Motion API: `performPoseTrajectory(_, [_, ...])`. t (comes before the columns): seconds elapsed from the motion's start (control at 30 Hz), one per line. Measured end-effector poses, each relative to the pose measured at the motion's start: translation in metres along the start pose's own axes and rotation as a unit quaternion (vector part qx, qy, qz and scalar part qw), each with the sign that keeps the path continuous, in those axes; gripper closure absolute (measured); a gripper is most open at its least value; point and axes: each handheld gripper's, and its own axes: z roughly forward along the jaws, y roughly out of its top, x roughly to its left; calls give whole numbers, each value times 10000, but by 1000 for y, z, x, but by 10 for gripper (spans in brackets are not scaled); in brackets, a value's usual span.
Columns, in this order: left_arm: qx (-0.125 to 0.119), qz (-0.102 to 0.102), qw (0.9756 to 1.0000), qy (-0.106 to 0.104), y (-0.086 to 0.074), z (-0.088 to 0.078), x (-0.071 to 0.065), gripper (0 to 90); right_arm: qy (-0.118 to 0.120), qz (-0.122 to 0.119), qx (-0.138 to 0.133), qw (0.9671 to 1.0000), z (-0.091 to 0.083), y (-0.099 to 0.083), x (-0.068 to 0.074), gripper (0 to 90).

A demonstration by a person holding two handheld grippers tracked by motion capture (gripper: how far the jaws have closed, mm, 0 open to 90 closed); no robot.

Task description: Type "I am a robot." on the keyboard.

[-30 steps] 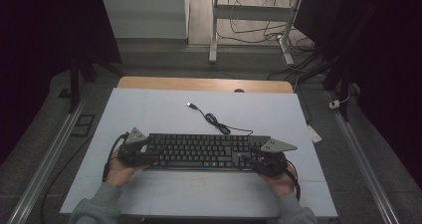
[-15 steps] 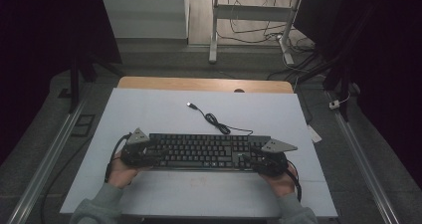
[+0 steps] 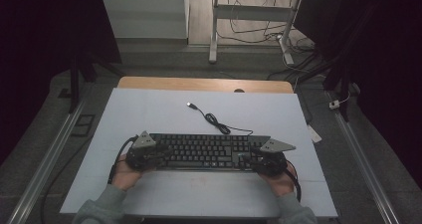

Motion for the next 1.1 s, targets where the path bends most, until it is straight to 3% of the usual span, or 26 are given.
performPoseTrajectory(0.2, [35, 88, 9999, -143, 0, 4, -5, 888, -59, -49, 83, 9999, 0, 0, 0, 523])
performPoseTrajectory(0.87, [609, 366, 9969, -344, -6, 33, -20, 890, -44, -84, 159, 9998, 3, -1, 0, 520])
performPoseTrajectory(1.1, [689, 394, 9963, -328, -8, 36, -21, 889, -64, -104, 169, 9998, 3, -1, 0, 520])
